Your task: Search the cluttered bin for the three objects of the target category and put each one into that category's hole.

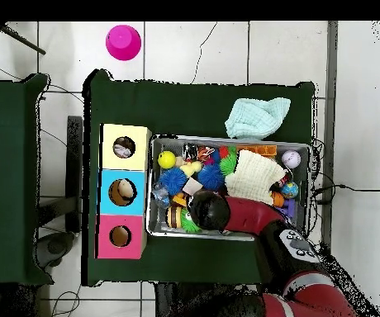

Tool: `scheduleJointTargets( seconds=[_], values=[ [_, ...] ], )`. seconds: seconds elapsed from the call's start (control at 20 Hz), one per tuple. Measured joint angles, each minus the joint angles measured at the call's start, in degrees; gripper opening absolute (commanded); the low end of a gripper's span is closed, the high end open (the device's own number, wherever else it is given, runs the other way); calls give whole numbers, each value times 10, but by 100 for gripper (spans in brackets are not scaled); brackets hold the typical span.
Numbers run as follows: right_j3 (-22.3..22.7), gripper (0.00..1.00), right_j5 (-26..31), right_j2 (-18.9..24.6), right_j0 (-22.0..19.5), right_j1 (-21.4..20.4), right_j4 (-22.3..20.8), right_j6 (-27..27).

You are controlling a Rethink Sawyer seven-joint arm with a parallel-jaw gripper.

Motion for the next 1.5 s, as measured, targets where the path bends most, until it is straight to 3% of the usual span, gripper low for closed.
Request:
scheduleJointTargets(
  seconds=[0.75, 0.95, 1.15, 1.5],
  values=[
    [-30, 100, -11, -22, -7, 26, -11, 0],
    [-37, 100, -13, -47, 4, 25, -18, 0],
    [-55, 100, -17, -105, 50, 14, -55, 0],
    [-77, 100, -17, -132, 69, -9, -105, 0]
  ],
)
